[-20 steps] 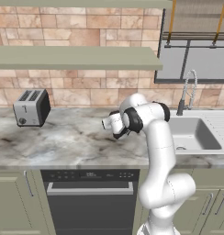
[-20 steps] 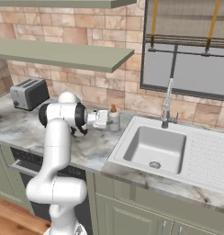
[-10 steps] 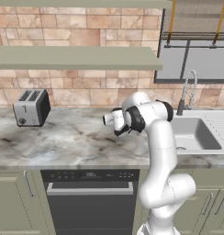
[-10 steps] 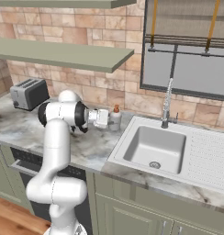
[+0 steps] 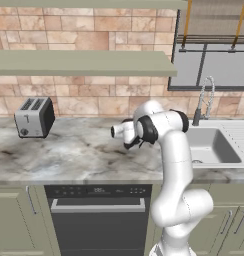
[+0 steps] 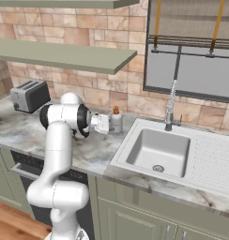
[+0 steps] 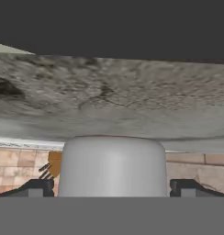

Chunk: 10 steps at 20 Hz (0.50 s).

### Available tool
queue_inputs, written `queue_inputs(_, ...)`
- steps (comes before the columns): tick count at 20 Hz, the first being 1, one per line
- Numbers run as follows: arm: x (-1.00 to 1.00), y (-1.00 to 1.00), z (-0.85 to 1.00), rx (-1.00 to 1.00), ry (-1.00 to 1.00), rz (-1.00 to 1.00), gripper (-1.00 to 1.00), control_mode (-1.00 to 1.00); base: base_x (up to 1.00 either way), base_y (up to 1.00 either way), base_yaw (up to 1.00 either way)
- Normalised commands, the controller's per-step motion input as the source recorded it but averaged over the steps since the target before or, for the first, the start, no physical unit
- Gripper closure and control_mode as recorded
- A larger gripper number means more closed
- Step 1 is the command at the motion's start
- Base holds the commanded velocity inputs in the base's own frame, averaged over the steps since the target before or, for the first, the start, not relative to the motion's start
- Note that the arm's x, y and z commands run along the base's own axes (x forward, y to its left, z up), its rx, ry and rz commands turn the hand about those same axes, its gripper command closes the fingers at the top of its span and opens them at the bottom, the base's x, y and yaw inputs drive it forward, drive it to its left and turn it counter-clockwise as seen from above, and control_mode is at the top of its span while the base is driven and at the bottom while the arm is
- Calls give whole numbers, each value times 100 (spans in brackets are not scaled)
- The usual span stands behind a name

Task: Restock the sink supplies by placing the sponge and soap dispenser on the counter and next to the sink. Make sure the soap dispenser is upright.

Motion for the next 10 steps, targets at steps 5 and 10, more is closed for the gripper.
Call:
queue_inputs(5, 0, 24, -2, 0, 0, 4, -100, -100, 0, 0, 0)
queue_inputs(10, 6, 25, 0, 0, 0, 4, -100, -100, 0, 0, 0)
